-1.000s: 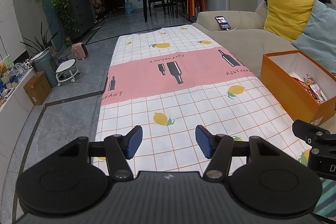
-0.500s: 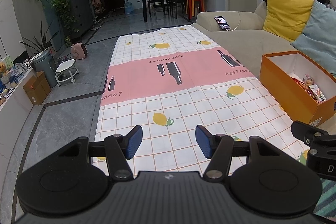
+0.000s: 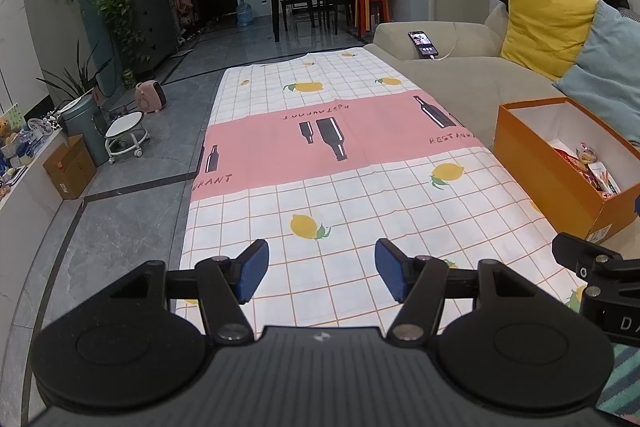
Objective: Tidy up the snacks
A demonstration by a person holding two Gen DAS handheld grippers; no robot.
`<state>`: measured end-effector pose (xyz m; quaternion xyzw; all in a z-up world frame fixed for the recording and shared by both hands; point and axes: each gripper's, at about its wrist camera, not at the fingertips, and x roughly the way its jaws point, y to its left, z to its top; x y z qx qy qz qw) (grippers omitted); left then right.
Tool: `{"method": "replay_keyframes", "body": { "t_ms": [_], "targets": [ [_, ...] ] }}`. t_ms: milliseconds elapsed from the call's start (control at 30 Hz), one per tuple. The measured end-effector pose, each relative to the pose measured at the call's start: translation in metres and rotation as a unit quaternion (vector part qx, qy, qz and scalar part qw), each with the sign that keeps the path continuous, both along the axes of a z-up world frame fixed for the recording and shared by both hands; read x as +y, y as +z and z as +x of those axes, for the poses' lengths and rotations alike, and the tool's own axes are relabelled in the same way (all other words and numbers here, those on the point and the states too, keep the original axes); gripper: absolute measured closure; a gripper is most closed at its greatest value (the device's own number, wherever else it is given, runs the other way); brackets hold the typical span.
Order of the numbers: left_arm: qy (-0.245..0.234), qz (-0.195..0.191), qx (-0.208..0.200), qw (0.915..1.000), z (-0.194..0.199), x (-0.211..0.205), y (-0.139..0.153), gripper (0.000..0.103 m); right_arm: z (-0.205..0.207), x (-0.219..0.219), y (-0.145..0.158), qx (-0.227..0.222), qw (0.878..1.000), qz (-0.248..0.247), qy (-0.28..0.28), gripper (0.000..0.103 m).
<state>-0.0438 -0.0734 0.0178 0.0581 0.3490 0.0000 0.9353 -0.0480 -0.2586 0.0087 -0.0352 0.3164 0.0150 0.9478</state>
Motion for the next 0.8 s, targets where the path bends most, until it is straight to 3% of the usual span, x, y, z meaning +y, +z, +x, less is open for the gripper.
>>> {"method": "replay_keyframes", "body": {
  "t_ms": [800],
  "targets": [
    [-0.001,-0.011,-0.011,0.9999,-0.0041,0.0036,-0.0005,0.030,0.0024,-0.0018,-0.0013,0.005,1.000,0.000,0.000,0.008]
  ]
}}
